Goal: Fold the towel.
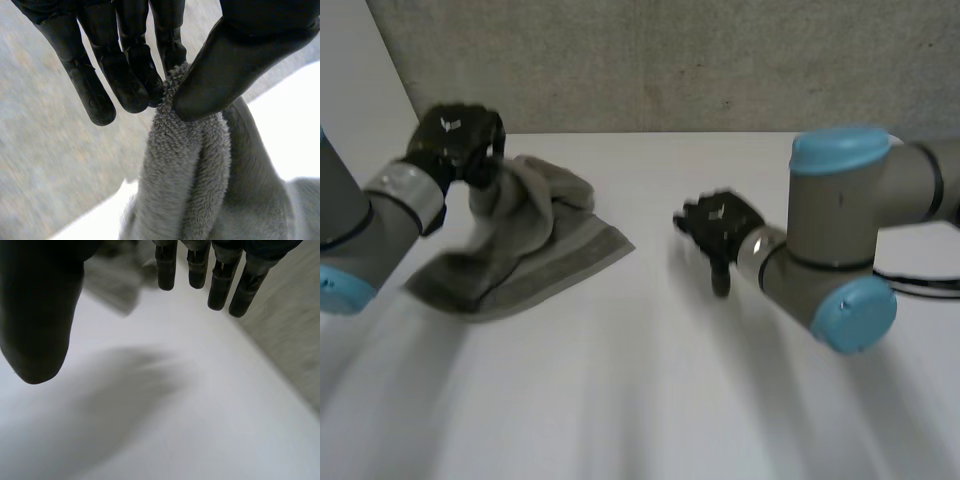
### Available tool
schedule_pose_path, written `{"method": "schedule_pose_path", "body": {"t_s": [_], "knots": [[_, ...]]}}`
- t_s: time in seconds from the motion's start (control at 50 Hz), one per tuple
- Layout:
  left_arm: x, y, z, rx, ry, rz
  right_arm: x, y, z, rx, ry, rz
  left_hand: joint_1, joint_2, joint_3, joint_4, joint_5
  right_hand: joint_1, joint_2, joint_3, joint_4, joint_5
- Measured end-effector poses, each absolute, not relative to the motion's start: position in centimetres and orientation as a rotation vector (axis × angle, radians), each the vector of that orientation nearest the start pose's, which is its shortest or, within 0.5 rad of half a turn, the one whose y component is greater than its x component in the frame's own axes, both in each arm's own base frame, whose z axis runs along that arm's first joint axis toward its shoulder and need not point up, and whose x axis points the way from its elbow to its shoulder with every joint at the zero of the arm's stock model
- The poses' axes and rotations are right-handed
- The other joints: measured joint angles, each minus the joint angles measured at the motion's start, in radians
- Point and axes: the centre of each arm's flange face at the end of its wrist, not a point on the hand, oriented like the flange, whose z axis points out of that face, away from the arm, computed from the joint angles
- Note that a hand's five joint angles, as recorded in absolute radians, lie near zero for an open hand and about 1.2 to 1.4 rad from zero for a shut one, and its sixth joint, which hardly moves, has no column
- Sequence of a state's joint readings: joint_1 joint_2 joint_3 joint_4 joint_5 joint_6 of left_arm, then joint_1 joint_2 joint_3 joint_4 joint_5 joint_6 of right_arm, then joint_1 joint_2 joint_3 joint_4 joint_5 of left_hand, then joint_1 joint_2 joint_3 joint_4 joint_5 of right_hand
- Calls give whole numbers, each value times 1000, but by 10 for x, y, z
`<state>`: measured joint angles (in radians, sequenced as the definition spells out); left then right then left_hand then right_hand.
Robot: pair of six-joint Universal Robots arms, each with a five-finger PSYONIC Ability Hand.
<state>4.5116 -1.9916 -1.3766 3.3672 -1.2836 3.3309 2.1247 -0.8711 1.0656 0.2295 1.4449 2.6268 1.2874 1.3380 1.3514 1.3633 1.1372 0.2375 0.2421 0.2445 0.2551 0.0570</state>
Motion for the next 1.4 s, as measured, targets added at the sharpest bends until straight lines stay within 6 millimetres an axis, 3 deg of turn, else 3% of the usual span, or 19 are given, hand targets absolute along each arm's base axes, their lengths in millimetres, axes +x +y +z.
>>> {"method": "schedule_pose_path", "body": {"t_s": [0.06,0.18,0.32,0.4,0.48,0.54,0.6,0.7,0.76,0.8,0.84,0.9,0.96,1.0,1.12,1.14,1.26,1.32,1.4], "knots": [[-228,-351,225,806,2312,-2293,334,-263,166,-1404,2153,-1558,0,0,0,0,0,-4,0,0,0,0],[-225,-343,209,823,2369,-2224,325,-246,157,-1412,2153,-1548,0,0,0,0,0,-7,0,0,0,0],[-232,-332,208,857,2383,-2212,317,-234,157,-1396,2135,-1595,0,1,0,0,0,-8,0,0,0,0],[-245,-322,222,908,2345,-2269,312,-231,160,-1384,2132,-1619,0,1,0,0,0,-9,0,0,0,0],[-268,-309,259,972,2223,-2421,308,-230,168,-1350,2133,-1655,0,1,0,0,0,-9,0,0,0,0],[-291,-294,308,1009,2087,-2593,304,-234,178,-1248,2159,-1689,1,1,0,0,0,-9,0,0,0,0],[-304,-283,344,1003,2002,-2713,298,-241,185,-1150,2190,-1710,4,2,0,0,0,-9,0,0,0,0],[-322,-254,427,841,1841,-3008,282,-258,203,-895,2245,-1759,4,2,0,0,0,-9,0,0,0,0],[-321,-246,452,723,1807,-3108,276,-263,212,-804,2244,-1782,4,2,0,0,0,-9,0,0,0,0],[-321,-246,458,653,1814,-3141,274,-264,220,-758,2234,-1801,4,2,0,0,0,-9,0,0,0,0],[-321,-251,452,623,1859,-3118,272,-265,226,-731,2221,-1818,4,2,0,1,0,-9,0,0,0,0],[-318,-268,423,603,1982,-3000,269,-267,237,-697,2199,-1850,4,2,0,1,4,-9,0,0,0,0],[-308,-291,379,597,2124,-2807,265,-268,246,-675,2178,-1883,4,2,0,1,5,-9,0,0,0,0],[-296,-305,339,608,2231,-2629,263,-269,251,-673,2168,-1898,5,2,0,1,5,-9,0,0,0,0],[-271,-316,269,669,2366,-2315,264,-268,254,-699,2161,-1903,-17,-86,-100,-112,-43,-9,0,0,0,0],[-266,-316,255,684,2380,-2261,264,-267,253,-712,2163,-1900,-125,-197,-199,-215,-147,-9,0,0,0,0],[-241,-323,213,700,2363,-2120,265,-263,247,-834,2196,-1893,-265,-312,-318,-334,-282,-9,0,0,0,0],[-230,-327,205,679,2346,-2101,266,-259,245,-901,2213,-1881,-315,-362,-369,-387,-340,-9,0,0,0,0],[-217,-331,197,642,2338,-2077,274,-239,239,-1045,2224,-1803,-415,-464,-471,-488,-446,-9,0,0,0,0]]}}
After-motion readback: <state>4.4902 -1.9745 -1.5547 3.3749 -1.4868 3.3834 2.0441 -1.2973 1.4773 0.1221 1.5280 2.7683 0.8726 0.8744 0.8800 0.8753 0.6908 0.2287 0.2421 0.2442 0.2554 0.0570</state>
